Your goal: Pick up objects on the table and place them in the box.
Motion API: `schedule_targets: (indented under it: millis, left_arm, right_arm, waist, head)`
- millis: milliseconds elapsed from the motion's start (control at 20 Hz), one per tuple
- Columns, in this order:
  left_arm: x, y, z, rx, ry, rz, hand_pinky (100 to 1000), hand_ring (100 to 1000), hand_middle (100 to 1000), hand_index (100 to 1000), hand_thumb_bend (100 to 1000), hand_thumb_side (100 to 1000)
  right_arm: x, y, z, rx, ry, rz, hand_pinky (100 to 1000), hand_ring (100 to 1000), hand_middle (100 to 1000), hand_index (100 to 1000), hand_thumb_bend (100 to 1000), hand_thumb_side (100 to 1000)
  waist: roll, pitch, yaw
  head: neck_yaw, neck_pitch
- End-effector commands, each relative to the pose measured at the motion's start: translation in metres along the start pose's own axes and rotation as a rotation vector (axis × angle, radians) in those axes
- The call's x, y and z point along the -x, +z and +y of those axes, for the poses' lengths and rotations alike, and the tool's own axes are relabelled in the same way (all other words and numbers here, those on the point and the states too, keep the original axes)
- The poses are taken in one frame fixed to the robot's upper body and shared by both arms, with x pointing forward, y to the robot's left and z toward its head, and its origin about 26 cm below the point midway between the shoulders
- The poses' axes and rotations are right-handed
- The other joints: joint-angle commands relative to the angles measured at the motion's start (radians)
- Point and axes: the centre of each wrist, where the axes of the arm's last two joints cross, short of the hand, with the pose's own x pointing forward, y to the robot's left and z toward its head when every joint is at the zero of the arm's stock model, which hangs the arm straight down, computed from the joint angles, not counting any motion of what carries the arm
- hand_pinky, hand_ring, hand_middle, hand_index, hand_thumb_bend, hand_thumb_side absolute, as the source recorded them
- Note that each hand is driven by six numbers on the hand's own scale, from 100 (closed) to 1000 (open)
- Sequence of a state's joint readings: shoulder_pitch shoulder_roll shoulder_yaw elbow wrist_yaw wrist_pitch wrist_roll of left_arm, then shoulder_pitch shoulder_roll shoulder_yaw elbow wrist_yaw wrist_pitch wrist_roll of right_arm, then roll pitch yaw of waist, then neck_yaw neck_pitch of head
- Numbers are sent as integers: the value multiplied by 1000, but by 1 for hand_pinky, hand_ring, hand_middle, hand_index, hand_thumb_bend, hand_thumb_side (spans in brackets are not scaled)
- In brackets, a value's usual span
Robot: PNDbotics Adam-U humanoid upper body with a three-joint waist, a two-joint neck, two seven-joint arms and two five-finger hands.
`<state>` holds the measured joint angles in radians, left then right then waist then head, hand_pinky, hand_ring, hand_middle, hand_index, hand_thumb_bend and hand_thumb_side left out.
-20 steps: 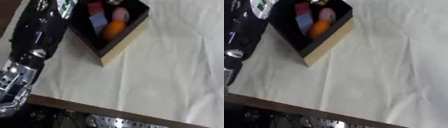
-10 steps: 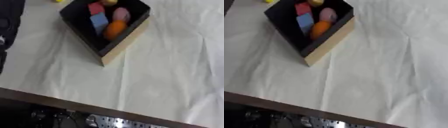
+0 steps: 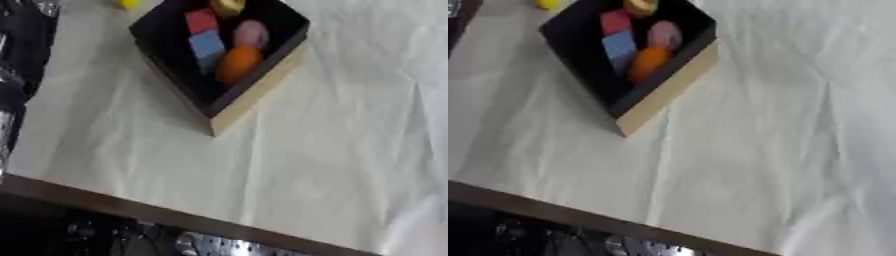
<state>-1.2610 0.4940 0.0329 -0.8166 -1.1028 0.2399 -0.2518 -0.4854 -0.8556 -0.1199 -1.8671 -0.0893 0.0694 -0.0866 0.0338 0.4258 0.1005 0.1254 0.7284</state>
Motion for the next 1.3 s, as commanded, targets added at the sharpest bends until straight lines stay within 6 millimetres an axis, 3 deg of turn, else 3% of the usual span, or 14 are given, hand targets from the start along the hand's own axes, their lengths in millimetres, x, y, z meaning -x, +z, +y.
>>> schedule_targets:
  millis: [50, 150, 250, 350, 500, 850, 1300]
  left_arm:
    - [17, -4, 23, -40, 58, 58, 840, 875, 807, 934, 284, 376]
    - [17, -5, 21, -12, 99, 53, 847, 880, 810, 936, 312, 440]
    - [18, -5, 21, 15, 112, 46, 850, 886, 815, 939, 353, 398]
    - [18, -6, 20, 34, 103, 51, 853, 893, 817, 934, 394, 225]
    - [21, -7, 20, 50, 84, 75, 858, 900, 824, 930, 422, 100]
    - [27, -9, 12, 86, 68, 138, 864, 911, 836, 934, 454, 100]
    - [37, -11, -5, 140, 52, 225, 856, 907, 826, 916, 470, 100]
  right_arm:
    - [-14, -6, -13, 21, 46, -49, 944, 891, 682, 790, 100, 470]
    - [-15, -7, -14, 23, 48, -53, 945, 891, 681, 790, 100, 470]
    - [-16, -8, -14, 25, 49, -57, 945, 891, 680, 790, 100, 470]
    - [-17, -9, -15, 25, 50, -61, 946, 891, 680, 789, 100, 470]
    - [-19, -10, -15, 25, 53, -67, 946, 885, 679, 789, 100, 470]
    - [-26, -13, -16, 29, 52, -100, 946, 882, 677, 787, 100, 470]
    - [-28, -14, -18, 39, 50, -106, 948, 882, 670, 788, 100, 470]
  waist:
    - [12, -71, -8]
    - [16, -56, -17]
    - [19, -44, -23]
    - [23, -34, -27]
    - [27, -18, -32]
    - [31, 17, -47]
    - [30, 46, -55]
  head:
    - [20, -34]
    - [27, -46]
    - [30, -54]
    - [33, -59]
    - [40, -70]
    - [63, -101]
    - [84, -116]
